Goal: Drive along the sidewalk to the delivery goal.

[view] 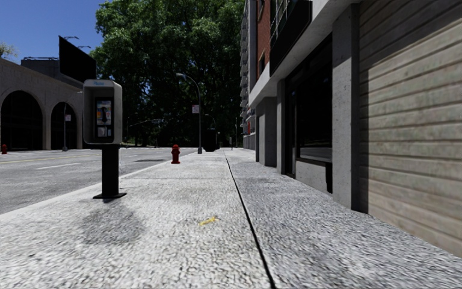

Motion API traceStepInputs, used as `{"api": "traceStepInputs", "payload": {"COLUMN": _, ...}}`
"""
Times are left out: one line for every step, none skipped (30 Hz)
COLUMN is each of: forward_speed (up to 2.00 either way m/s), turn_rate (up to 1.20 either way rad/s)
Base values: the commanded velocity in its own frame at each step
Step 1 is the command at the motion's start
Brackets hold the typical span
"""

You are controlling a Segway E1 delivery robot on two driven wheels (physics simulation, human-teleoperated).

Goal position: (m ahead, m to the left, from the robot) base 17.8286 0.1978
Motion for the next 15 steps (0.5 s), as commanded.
{"api": "traceStepInputs", "payload": {"forward_speed": 2.00, "turn_rate": 0.00}}
{"api": "traceStepInputs", "payload": {"forward_speed": 2.00, "turn_rate": 0.00}}
{"api": "traceStepInputs", "payload": {"forward_speed": 2.00, "turn_rate": 0.00}}
{"api": "traceStepInputs", "payload": {"forward_speed": 2.00, "turn_rate": 0.00}}
{"api": "traceStepInputs", "payload": {"forward_speed": 2.00, "turn_rate": 0.00}}
{"api": "traceStepInputs", "payload": {"forward_speed": 2.00, "turn_rate": 0.00}}
{"api": "traceStepInputs", "payload": {"forward_speed": 2.00, "turn_rate": 0.00}}
{"api": "traceStepInputs", "payload": {"forward_speed": 2.00, "turn_rate": 0.00}}
{"api": "traceStepInputs", "payload": {"forward_speed": 2.00, "turn_rate": 0.00}}
{"api": "traceStepInputs", "payload": {"forward_speed": 2.00, "turn_rate": 0.00}}
{"api": "traceStepInputs", "payload": {"forward_speed": 2.00, "turn_rate": 0.00}}
{"api": "traceStepInputs", "payload": {"forward_speed": 2.00, "turn_rate": 0.00}}
{"api": "traceStepInputs", "payload": {"forward_speed": 2.00, "turn_rate": 0.00}}
{"api": "traceStepInputs", "payload": {"forward_speed": 2.00, "turn_rate": 0.00}}
{"api": "traceStepInputs", "payload": {"forward_speed": 2.00, "turn_rate": 0.00}}
